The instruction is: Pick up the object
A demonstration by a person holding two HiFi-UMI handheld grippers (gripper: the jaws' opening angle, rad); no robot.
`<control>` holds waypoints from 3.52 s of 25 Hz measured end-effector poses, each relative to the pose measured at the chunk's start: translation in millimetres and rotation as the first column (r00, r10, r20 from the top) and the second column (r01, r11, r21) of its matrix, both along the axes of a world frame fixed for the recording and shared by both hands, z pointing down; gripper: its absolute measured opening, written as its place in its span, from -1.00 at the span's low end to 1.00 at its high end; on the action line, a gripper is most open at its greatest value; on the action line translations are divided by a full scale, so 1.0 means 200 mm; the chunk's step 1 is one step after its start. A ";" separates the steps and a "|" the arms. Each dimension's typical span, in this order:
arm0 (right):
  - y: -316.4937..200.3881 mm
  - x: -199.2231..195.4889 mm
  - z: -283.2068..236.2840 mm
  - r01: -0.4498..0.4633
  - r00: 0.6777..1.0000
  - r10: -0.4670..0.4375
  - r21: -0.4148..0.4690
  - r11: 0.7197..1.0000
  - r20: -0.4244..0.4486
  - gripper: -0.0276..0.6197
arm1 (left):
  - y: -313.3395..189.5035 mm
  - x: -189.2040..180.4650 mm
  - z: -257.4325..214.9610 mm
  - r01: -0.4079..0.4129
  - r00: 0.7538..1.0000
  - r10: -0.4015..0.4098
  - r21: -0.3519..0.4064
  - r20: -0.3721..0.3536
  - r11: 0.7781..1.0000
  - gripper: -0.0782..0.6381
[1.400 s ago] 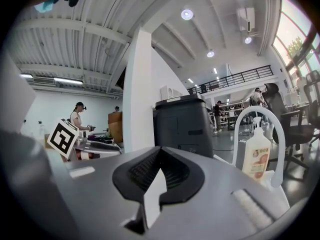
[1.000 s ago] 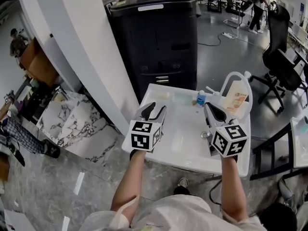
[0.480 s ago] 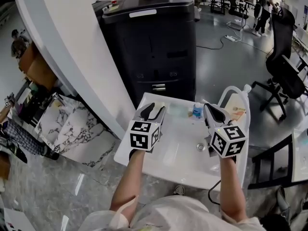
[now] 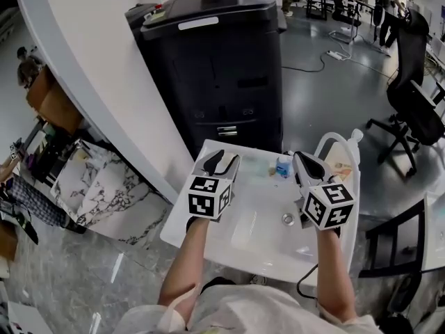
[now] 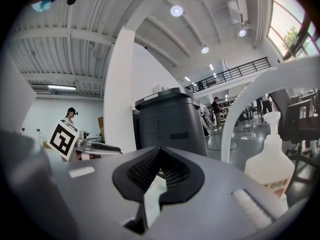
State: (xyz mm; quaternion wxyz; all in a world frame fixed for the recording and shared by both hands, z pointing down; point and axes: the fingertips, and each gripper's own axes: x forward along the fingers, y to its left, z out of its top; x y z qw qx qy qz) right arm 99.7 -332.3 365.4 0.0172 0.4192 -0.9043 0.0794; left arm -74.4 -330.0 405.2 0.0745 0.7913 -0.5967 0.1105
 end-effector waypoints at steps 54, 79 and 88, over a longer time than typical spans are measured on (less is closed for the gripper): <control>-0.17 -0.22 0.10 -0.259 0.958 0.260 0.030 0.966 -0.124 -0.91 | -0.44 0.18 0.26 -0.659 0.707 0.672 -0.136 0.221 0.739 -0.25; -0.18 -0.15 0.19 -0.338 0.931 0.333 -0.004 0.941 -0.148 -0.91 | -0.41 0.36 0.86 -0.761 0.299 0.894 -0.481 0.333 0.434 -0.24; -0.21 -0.13 0.24 -0.349 0.927 0.342 -0.024 0.937 -0.158 -0.91 | -0.39 0.35 1.05 -0.732 0.203 0.922 -0.575 0.329 0.366 -0.25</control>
